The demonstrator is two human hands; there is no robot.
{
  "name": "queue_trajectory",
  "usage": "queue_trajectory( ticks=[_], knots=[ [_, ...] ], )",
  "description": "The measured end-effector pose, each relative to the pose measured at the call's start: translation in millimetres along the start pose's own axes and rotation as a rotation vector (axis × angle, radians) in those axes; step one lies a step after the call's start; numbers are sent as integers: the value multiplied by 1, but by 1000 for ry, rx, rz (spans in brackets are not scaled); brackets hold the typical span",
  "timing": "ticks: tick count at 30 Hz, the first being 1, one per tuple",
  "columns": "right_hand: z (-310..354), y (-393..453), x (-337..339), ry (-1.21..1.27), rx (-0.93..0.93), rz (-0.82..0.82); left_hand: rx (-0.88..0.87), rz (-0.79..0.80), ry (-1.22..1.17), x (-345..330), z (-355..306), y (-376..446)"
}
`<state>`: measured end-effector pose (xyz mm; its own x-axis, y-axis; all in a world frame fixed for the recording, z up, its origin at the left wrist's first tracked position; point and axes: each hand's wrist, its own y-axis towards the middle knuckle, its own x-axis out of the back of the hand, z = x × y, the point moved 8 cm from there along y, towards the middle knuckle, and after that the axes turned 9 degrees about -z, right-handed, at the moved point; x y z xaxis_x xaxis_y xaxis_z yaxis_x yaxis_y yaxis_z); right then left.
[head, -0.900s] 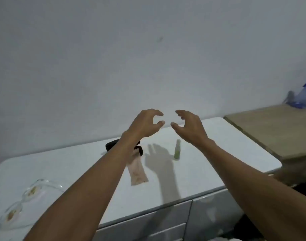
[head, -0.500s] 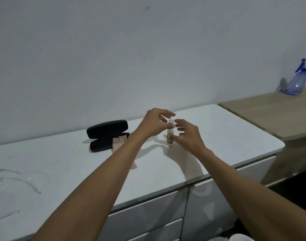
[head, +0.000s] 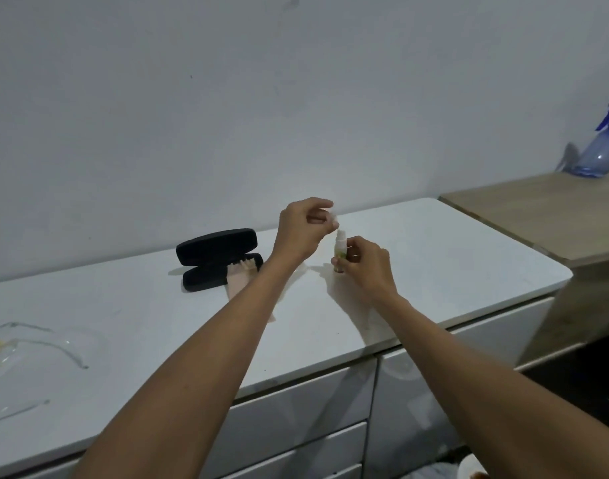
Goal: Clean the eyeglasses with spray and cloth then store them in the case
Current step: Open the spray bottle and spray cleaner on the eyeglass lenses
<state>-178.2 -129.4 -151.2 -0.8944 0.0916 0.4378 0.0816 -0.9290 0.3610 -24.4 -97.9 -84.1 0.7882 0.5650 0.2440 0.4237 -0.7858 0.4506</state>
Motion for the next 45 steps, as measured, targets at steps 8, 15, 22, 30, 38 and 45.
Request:
queue_trajectory(
  ticks=[8,15,22,30,38,45],
  knots=[
    [-4,-3,-2,2,-18,-6,59,80,279,5,41,-23],
    [-4,-4,-4,-21,2,-13,84,169,389,-7,59,-39],
    [-7,-4,-5,0,-9,-10,84,219,369,-9,62,-41],
    [22,5,5,-49,59,-46,62,223,320,24,47,-34],
    [147,-9,-28,93,354,-33,-4,-38,371,164,4,-30],
    [249,-89,-108,215,552,127,55,-214,570,324,-5,-88]
  ],
)
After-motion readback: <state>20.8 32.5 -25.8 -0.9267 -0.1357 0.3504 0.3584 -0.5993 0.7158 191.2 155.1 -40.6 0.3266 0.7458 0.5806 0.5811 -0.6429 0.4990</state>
